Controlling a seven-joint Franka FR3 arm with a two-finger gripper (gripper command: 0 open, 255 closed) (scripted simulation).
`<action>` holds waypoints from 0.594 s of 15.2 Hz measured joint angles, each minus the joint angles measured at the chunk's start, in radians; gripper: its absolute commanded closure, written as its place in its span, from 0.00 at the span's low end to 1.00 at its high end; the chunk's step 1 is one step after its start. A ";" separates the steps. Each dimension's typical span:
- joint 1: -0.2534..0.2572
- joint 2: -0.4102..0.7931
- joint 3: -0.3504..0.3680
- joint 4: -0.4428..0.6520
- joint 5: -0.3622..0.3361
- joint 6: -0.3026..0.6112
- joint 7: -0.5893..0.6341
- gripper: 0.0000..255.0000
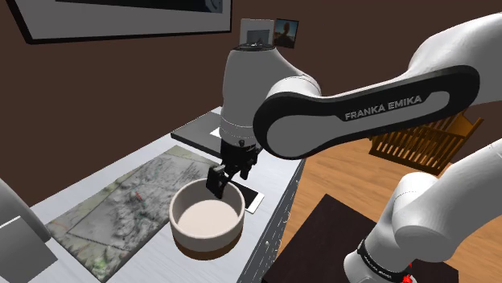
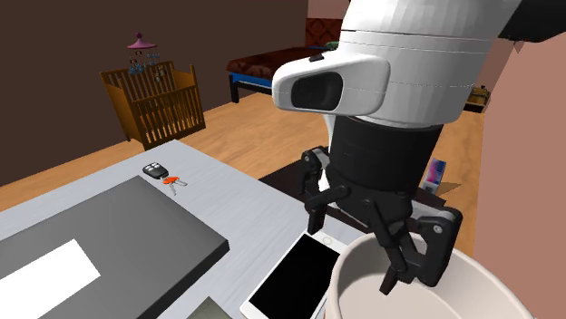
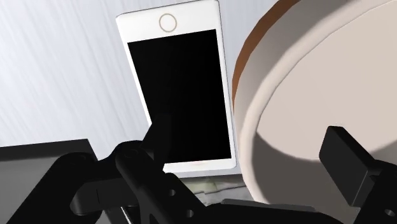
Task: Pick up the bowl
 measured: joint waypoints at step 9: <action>0.000 0.002 0.001 -0.003 0.000 0.006 0.000 1.00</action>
